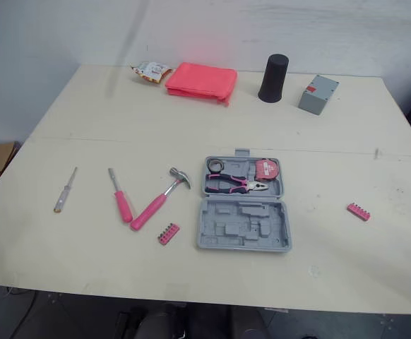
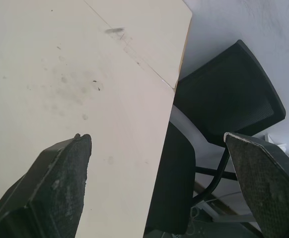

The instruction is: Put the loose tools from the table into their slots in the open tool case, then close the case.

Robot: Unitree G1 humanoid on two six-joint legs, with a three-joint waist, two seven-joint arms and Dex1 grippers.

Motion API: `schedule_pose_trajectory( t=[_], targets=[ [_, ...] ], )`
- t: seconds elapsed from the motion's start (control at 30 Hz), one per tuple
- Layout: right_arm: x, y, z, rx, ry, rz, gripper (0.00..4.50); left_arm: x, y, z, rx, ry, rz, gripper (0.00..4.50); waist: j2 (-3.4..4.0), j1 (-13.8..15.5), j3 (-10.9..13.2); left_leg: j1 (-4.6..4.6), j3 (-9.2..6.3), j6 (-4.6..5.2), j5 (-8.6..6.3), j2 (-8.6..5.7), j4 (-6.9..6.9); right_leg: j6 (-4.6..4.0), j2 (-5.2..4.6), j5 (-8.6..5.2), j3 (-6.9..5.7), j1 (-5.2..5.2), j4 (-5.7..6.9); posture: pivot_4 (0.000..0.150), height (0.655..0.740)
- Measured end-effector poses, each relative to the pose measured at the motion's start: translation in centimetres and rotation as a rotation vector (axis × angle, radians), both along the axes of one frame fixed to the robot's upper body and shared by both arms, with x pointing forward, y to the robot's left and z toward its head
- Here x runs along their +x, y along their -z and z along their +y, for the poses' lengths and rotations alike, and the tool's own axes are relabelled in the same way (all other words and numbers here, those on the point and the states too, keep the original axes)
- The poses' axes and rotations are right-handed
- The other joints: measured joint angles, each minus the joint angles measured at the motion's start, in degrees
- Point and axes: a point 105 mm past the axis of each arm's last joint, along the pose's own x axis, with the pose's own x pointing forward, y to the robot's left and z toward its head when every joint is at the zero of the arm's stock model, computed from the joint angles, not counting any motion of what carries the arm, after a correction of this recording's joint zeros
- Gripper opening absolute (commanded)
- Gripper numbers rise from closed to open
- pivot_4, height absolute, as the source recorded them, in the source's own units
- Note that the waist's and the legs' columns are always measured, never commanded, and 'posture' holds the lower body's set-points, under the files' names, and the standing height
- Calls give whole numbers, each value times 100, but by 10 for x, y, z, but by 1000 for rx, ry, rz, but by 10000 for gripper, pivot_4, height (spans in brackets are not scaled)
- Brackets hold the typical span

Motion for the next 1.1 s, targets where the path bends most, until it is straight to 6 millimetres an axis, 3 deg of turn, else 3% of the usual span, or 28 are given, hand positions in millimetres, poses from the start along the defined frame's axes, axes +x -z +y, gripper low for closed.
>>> schedule_pose_trajectory(
  t=[0.1, 0.27, 0.4, 0.63, 0.9, 1.1],
  targets=[
    [3, 1, 3, 8, -15, -5, 45000, 2, 1, -3, -15, 21, 1, 44611, -2, 0, -1, 0, 1, 0, 0, 1, 1, 0, 0, 0, 0, 0, 1, 1500, 7400],
    [20, 11, 25, 49, -102, 11, 45000, 14, 4, -22, -94, 121, -9, 44611, -4, 6, -2, -3, 0, -3, 4, 2, 3, 0, 2, 0, 1, -6, 12, 1500, 7400],
    [26, 6, 34, 36, -127, 2, 45000, 21, -2, -31, -93, 164, -23, 44611, -3, 15, -2, -5, 1, -2, 4, 2, 2, 0, 2, 0, 3, -7, 10, 1500, 7400],
    [42, 7, 53, 73, -166, -5, 45000, 30, 8, -55, -145, 221, -44, 44611, -7, 16, -2, -5, 1, -1, 5, 5, 4, 0, 5, 0, 5, -7, 12, 1500, 7400],
    [54, 1, 70, 117, -215, -20, 45000, 46, -11, -95, -139, 333, -89, 44611, -10, 29, -2, -9, 1, 0, 6, 5, 5, 2, 9, 1, 6, -7, 9, 1500, 7400],
    [58, 2, 111, 242, -384, -106, 45000, 55, -31, -132, -141, 422, -109, 44611, -15, 27, -3, -11, -1, -6, 9, 11, 7, 3, 19, 1, 10, -5, 9, 1500, 7400]
  ],
)
